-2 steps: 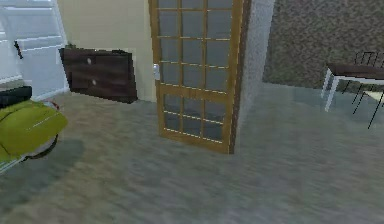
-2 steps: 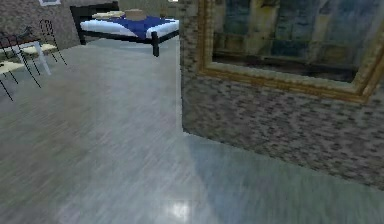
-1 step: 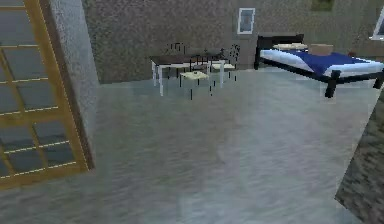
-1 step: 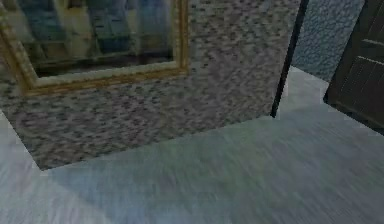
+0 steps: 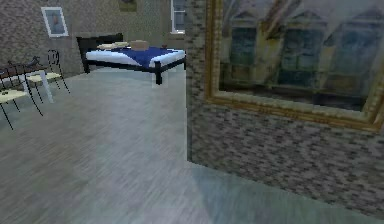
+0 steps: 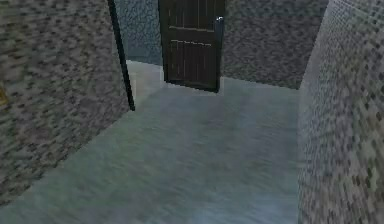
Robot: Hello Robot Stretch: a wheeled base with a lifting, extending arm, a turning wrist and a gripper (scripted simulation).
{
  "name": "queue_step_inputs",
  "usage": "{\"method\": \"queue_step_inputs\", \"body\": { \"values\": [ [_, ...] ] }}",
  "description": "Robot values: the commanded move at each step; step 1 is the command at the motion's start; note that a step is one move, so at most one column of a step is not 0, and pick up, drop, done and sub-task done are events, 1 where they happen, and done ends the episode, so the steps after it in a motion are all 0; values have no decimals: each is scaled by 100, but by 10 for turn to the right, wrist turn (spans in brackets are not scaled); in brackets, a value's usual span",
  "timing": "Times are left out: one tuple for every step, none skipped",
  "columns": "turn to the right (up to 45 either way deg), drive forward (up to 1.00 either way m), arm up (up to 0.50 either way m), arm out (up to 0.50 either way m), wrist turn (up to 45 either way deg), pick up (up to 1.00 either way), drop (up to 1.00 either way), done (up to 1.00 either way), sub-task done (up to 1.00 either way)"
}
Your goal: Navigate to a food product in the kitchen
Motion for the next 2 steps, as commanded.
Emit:
{"method": "queue_step_inputs", "body": {
  "values": [
    [240, 0, 0, 0, 0, 0, 0, 0, 0],
    [30, 0, 0, 0, 0, 0, 0, 0, 0]
  ]
}}
